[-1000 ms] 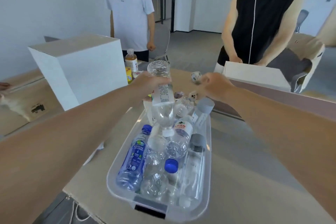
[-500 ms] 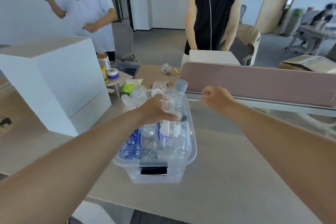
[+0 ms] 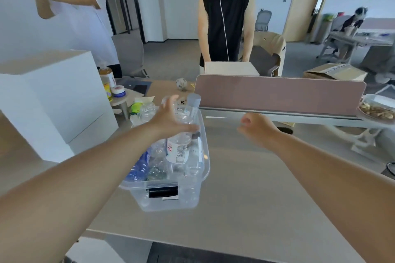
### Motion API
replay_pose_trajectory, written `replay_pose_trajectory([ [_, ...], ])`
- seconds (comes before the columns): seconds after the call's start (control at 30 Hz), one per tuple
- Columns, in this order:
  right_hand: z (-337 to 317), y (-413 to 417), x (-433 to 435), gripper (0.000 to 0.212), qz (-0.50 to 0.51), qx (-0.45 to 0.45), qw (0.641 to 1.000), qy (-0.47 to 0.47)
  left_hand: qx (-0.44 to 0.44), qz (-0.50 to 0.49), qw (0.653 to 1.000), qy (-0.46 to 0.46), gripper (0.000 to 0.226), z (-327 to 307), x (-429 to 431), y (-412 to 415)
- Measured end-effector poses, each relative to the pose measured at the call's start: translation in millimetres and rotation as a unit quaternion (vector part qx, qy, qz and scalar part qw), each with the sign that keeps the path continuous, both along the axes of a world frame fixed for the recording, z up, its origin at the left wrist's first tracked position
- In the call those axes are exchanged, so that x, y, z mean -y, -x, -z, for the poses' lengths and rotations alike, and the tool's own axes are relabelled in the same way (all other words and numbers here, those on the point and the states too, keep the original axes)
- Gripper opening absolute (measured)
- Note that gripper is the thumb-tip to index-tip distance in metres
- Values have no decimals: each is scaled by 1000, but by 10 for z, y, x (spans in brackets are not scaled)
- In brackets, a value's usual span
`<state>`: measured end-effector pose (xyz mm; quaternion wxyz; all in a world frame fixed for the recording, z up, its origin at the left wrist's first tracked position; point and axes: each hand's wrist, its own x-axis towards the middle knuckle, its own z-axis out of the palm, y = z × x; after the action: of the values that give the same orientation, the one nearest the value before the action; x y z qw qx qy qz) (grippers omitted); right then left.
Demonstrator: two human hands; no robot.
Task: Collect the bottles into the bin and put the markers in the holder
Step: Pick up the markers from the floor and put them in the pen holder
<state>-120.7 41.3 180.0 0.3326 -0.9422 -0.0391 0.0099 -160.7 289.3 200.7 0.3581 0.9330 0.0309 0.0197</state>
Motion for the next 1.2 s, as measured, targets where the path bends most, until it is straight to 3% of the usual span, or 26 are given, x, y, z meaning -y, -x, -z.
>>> replay_pose_trajectory([
  [0.27,-326,183,1441,35,58,22,998,19,76,75,993,-44,94,-503,1619,-208],
  [0.6,-355,1105,4381,27,272,-9,960,62,15,250,968,-11,84,-218,4545,-237],
  [0.8,137,2039,5784,28,428,-66,900,54,-51,366,929,5,76,274,6292,125],
  [0.93,961,2690,6287,17,512,-147,846,-15,-112,438,892,0,66,967,7239,564],
  [1.03,1684,3247,6451,12,558,-234,794,-62,-192,492,849,-12,66,1569,7770,919],
  [1.2,2694,3903,6595,23,626,-313,707,-103,-300,553,775,-59,61,2644,8405,1341],
])
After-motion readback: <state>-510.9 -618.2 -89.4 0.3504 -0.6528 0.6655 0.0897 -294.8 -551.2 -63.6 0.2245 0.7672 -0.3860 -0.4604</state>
